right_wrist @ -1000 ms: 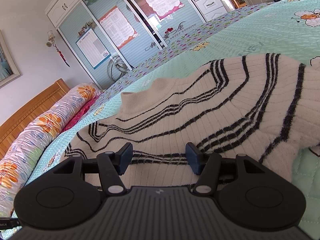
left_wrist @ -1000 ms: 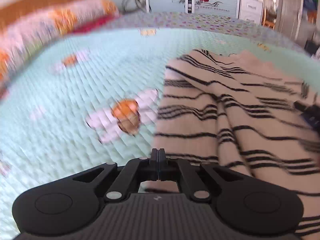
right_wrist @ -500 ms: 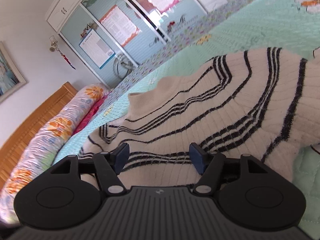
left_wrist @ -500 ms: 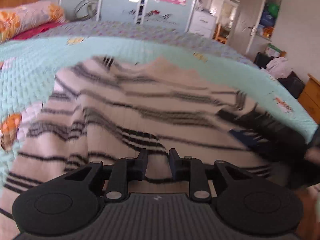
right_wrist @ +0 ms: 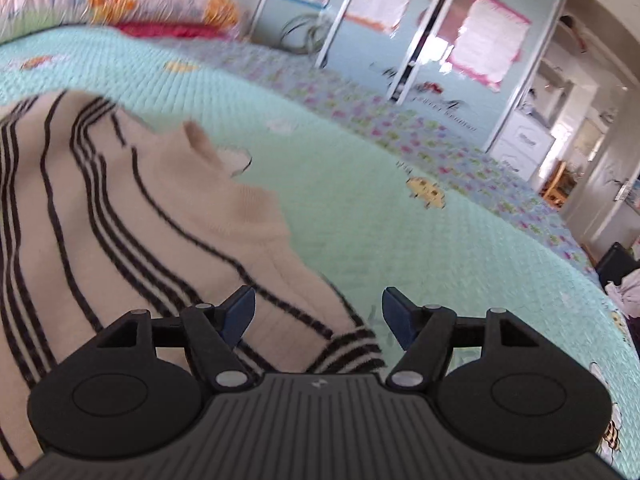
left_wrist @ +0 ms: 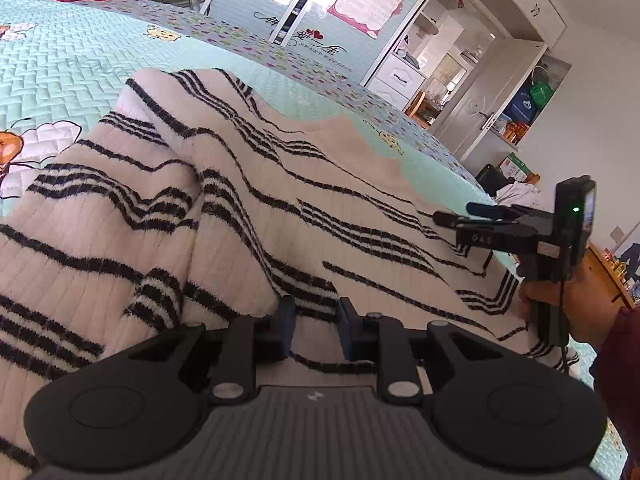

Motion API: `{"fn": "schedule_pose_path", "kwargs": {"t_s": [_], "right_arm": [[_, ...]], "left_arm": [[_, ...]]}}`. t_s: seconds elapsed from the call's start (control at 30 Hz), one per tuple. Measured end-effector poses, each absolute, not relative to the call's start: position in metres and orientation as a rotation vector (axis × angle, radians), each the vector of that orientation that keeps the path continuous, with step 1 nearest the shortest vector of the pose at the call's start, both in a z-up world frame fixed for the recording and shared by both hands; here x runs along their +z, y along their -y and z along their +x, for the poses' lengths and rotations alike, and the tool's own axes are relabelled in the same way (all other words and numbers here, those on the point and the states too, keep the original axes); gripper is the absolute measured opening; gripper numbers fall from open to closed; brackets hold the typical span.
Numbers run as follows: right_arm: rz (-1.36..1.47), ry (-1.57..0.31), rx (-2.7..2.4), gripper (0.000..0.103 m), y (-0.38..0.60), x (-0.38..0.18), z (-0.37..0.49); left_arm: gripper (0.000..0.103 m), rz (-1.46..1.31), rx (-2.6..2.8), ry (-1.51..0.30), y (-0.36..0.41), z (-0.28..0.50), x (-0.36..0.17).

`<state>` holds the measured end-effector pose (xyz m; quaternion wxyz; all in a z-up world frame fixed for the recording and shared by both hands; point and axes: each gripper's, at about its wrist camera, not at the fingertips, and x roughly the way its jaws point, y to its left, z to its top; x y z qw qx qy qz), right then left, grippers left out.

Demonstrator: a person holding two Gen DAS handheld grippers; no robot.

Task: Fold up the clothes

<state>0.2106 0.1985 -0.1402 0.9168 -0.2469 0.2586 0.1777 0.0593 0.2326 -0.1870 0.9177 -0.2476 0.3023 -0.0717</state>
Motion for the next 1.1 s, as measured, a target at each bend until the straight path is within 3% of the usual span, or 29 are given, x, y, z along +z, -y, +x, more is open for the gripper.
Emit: {"fn": "schedule_pose_path", "kwargs": {"t_s": [0.3, 0.4, 0.43, 0.47, 0.9, 1.07, 1.1], "right_arm": [[-0.534, -0.548, 0.408, 0.058, -0.198, -0.159, 0.208], [-0.525, -0.551, 0.42, 0.04, -0.199, -0.158, 0.207], [-0.528, -0.551, 0.42, 0.021, -0.2, -0.159, 0.205], [-0.54, -0.547, 0.411, 0.013, -0.202, -0.16, 0.204], [-0.559, -0.373, 0.251, 0.01, -0.226, -0.102, 0.268], [-0.619, -0.646, 0.194, 0.011, -0.223, -0.161, 0.313], [-0.601, -0.628, 0.187, 0.011, -0.218, -0.166, 0.309]], "left_arm": [[0.026, -0.51, -0.154, -0.614, -0.234, 0.057, -0.189], [0.026, -0.512, -0.156, -0.611, -0.234, 0.057, -0.189], [0.026, -0.513, -0.157, -0.61, -0.234, 0.056, -0.189], [0.026, -0.514, -0.157, -0.609, -0.234, 0.056, -0.189], [0.027, -0.581, -0.172, -0.596, -0.243, 0.056, -0.192], [0.027, -0.597, -0.177, -0.593, -0.245, 0.056, -0.194], [0.027, -0.597, -0.177, -0.593, -0.245, 0.056, -0.194]]}}
